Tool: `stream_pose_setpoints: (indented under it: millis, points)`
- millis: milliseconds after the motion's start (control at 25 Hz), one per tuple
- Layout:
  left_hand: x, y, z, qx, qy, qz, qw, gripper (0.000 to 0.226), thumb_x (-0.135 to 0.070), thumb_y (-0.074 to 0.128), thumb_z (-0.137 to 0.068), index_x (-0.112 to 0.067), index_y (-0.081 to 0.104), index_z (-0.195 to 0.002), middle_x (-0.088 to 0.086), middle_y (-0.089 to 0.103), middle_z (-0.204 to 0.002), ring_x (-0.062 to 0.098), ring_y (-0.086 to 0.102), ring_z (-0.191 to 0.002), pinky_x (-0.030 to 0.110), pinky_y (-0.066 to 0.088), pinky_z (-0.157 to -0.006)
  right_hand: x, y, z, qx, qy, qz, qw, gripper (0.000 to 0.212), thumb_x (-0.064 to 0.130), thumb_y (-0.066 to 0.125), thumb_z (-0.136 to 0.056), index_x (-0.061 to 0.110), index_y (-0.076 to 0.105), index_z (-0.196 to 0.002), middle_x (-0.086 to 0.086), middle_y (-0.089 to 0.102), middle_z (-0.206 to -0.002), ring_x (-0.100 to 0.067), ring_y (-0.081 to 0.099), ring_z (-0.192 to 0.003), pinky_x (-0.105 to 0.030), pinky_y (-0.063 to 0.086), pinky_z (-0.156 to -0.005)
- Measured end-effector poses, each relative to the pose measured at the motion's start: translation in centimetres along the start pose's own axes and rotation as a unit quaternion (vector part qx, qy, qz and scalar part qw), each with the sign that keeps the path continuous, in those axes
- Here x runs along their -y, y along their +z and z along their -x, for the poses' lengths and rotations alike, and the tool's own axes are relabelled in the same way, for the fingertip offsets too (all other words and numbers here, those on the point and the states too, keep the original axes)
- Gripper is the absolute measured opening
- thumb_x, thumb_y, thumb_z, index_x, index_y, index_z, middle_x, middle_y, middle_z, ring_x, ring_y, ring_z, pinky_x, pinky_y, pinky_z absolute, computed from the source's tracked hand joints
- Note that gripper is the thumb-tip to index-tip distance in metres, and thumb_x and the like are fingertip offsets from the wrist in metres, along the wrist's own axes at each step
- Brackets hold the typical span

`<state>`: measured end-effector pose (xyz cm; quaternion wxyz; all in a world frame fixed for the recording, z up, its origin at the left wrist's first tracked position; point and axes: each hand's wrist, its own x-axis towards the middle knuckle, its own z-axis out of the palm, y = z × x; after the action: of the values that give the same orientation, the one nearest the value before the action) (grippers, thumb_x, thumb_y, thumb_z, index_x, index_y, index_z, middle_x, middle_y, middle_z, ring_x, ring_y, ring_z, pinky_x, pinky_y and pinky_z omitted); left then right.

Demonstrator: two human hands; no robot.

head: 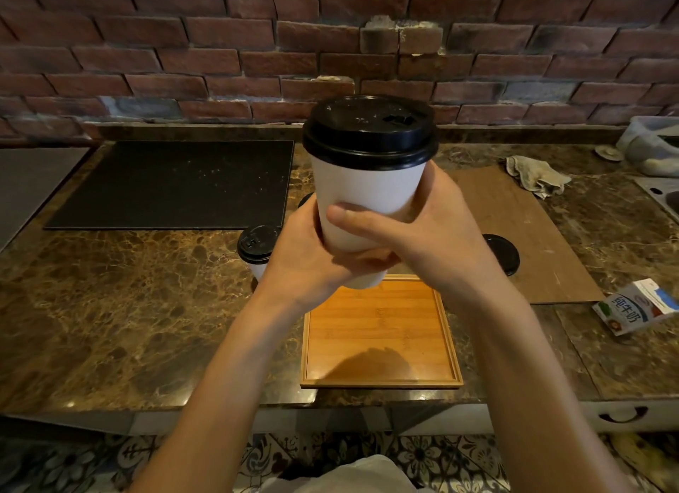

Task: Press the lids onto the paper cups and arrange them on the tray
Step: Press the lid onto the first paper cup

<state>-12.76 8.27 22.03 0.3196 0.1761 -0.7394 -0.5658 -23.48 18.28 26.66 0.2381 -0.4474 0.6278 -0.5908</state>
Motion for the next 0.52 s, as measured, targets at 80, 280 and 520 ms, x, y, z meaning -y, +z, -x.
stream_pose_setpoints:
  millis: [80, 280, 520]
  points:
    - [0.1, 0.3, 0.0, -0.013, 0.011, -0.020, 1.000, 0.068, -0.004, 0.085, -0.062, -0.009, 0.055, -0.122, -0.010, 0.068, -0.103, -0.004, 0.065, -0.096, 0.007, 0.050, -0.075, -0.3, 0.8, 0.3, -0.040, 0.009, 0.002, 0.999, 0.077, 0.040, 0.087, -0.062, 0.027, 0.051, -0.129, 0.012, 0.063, -0.116, -0.002, 0.061, -0.106, -0.025, 0.057, -0.083]
    - [0.5, 1.0, 0.0, -0.020, 0.026, -0.036, 0.999, 0.052, -0.002, 0.075, -0.070, 0.002, 0.058, -0.119, -0.017, 0.063, -0.096, -0.017, 0.060, -0.090, -0.001, 0.045, -0.070, -0.8, 2.5, 0.7, -0.127, 0.003, 0.025, 0.992, 0.083, 0.043, 0.088, -0.061, 0.027, 0.048, -0.131, 0.015, 0.060, -0.117, -0.001, 0.059, -0.108, -0.022, 0.056, -0.083]
    - [0.7, 0.7, -0.4, -0.004, 0.038, -0.029, 0.999, 0.063, 0.005, 0.079, -0.065, 0.004, 0.054, -0.123, -0.016, 0.062, -0.101, -0.017, 0.060, -0.095, 0.000, 0.045, -0.075, -0.3, 1.4, 0.4, -0.102, -0.007, 0.032, 0.994, 0.076, 0.038, 0.090, -0.060, 0.026, 0.052, -0.124, 0.010, 0.064, -0.116, -0.003, 0.061, -0.108, -0.030, 0.057, -0.086]
